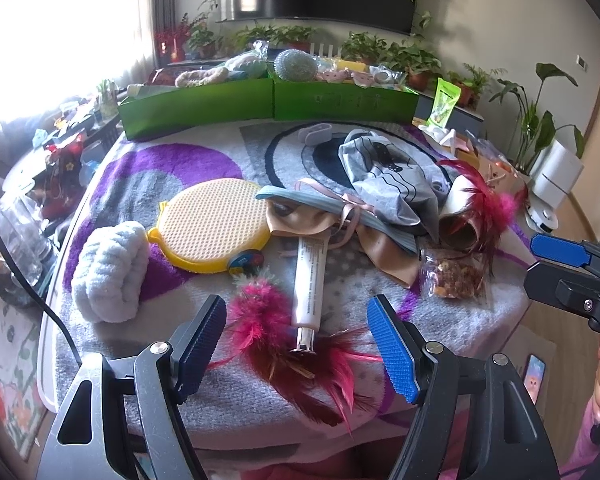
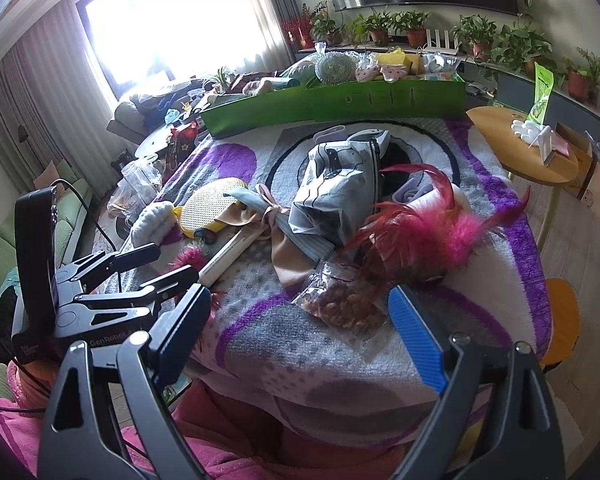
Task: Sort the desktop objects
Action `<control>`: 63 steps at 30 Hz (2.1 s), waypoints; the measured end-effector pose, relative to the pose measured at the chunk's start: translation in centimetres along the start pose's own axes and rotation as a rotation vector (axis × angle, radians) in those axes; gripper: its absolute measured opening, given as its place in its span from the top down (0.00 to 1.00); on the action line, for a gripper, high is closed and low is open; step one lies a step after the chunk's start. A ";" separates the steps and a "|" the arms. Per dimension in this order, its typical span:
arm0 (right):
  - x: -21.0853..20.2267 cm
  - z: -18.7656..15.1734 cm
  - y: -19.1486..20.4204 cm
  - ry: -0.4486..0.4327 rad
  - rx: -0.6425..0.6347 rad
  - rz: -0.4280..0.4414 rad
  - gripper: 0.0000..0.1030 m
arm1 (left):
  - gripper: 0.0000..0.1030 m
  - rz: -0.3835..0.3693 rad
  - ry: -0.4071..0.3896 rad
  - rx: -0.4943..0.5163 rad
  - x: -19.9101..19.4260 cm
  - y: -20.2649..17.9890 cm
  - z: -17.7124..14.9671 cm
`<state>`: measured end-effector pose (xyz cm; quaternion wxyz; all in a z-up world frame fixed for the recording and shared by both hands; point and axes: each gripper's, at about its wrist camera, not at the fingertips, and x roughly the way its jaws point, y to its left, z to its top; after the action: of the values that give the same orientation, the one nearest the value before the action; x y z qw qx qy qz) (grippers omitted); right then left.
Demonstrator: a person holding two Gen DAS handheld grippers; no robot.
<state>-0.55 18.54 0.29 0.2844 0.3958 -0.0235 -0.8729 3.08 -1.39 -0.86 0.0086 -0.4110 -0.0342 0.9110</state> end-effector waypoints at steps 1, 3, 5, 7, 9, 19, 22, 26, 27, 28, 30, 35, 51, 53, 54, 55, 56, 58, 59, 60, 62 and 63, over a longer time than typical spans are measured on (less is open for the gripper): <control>0.0 0.0 0.0 0.000 0.000 0.002 0.12 | 0.28 0.000 -0.001 0.002 0.0 -0.1 0.0; 0.0 0.0 0.0 0.001 0.000 0.004 0.12 | 0.28 -0.001 -0.001 0.004 0.0 -0.1 0.0; 0.0 0.1 0.1 0.000 0.000 0.004 0.12 | 0.28 0.000 -0.001 0.003 0.0 -0.2 0.0; 0.1 0.1 0.2 0.000 -0.001 0.006 0.12 | 0.28 0.001 0.000 0.003 0.1 -0.2 0.0; 0.1 0.1 0.2 0.000 -0.001 0.006 0.12 | 0.28 0.003 0.000 0.003 0.1 -0.2 -0.1; 0.2 0.0 0.3 0.004 0.001 0.011 0.12 | 0.28 0.002 0.002 0.014 0.1 -0.5 -0.2; 0.2 0.0 0.3 0.004 0.001 0.011 0.12 | 0.28 0.004 0.002 0.014 0.1 -0.5 -0.2; 0.2 0.0 0.3 0.004 0.001 0.012 0.12 | 0.28 0.004 0.003 0.014 0.1 -0.5 -0.2; 0.2 0.0 0.3 0.005 0.001 0.011 0.12 | 0.28 0.005 0.003 0.013 0.1 -0.5 -0.2; 0.3 0.0 0.4 0.005 0.000 0.010 0.12 | 0.28 0.004 0.002 0.014 0.1 -0.5 -0.2; 0.3 0.0 0.4 0.005 0.000 0.011 0.12 | 0.28 0.004 0.002 0.014 0.1 -0.5 -0.2; 0.3 0.0 0.4 0.005 -0.002 0.008 0.12 | 0.28 0.011 0.003 0.014 0.2 -0.4 -0.3; -0.3 -1.0 -2.3 -0.020 0.044 -0.077 0.51 | 0.28 0.070 -0.035 0.115 -0.2 4.0 -0.5; -0.1 -1.3 -2.4 -0.014 0.035 -0.103 0.57 | 0.28 0.042 -0.034 0.130 -0.2 4.0 -0.5; 0.1 -1.5 -2.6 -0.010 0.033 -0.118 0.61 | 0.28 0.024 -0.026 0.135 -0.1 3.8 -0.4; 0.3 -1.7 -2.8 -0.005 0.037 -0.128 0.62 | 0.28 0.008 -0.017 0.136 0.1 3.7 -0.4; 0.6 -1.8 -3.2 0.002 0.049 -0.138 0.66 | 0.28 -0.006 -0.009 0.134 0.4 3.6 -0.3; 0.9 -2.0 -3.7 0.013 0.071 -0.148 0.73 | 0.29 -0.024 0.004 0.128 0.9 3.3 -0.2; 1.2 -2.0 -4.0 0.018 0.082 -0.150 0.76 | 0.29 -0.037 0.009 0.127 1.2 3.2 -0.2; 1.4 -2.1 -4.3 0.022 0.093 -0.155 0.77 | 0.29 -0.044 0.011 0.126 1.3 3.1 -0.2; 1.8 -2.1 -4.7 0.026 0.103 -0.172 0.77 | 0.34 -0.056 0.014 0.123 1.5 2.9 0.0; 1.9 -2.1 -4.9 0.029 0.107 -0.183 0.77 | 0.37 -0.060 0.021 0.118 1.7 2.8 0.0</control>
<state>-2.37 22.04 -3.74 0.1825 0.4234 -0.0299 -0.8869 1.97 -4.11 -2.28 0.0604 -0.4183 0.0072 0.9063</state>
